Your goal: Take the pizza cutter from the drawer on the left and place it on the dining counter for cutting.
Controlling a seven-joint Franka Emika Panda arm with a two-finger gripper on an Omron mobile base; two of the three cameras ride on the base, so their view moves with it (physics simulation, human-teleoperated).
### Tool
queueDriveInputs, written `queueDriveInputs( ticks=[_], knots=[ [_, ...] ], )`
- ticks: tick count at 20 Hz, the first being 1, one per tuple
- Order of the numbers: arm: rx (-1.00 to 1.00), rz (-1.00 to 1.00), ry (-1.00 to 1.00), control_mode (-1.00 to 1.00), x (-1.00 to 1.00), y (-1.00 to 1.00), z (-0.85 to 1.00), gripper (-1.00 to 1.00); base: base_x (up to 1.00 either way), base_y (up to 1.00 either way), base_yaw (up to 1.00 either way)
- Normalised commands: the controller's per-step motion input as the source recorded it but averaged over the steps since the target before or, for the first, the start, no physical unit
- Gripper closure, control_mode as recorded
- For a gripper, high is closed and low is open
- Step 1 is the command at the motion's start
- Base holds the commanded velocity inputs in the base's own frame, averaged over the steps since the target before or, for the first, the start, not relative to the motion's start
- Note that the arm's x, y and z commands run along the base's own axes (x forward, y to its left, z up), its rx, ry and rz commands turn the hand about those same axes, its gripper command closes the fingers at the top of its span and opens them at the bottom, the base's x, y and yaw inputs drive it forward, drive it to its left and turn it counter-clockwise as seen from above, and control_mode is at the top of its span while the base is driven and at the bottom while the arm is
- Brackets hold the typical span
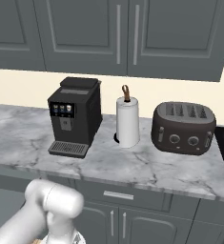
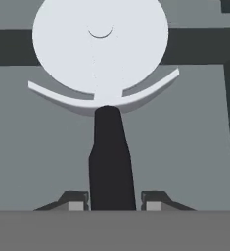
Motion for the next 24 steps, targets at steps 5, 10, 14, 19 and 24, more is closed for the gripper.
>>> queueDriveInputs(
  ticks=[5,10,14,19,24],
  knots=[
    [0.11,-0.01,0.0,-1.0,0.13,-0.73,0.79,1.0,0.0,0.0,0.0],
    [0.13,-0.02,0.01,-1.0,0.48,-0.73,0.9,1.0,0.0,0.0,0.0],
    [0.12,-0.02,0.06,-1.0,0.6,-0.69,0.95,1.0,0.0,0.0,0.0],
    [0.11,0.0,0.01,-1.0,0.34,-0.9,0.8,1.0,0.0,0.0,0.0],
    [0.01,-0.08,-0.01,-1.0,0.28,-1.0,0.5,1.0,0.0,0.0,0.0]
  ],
)
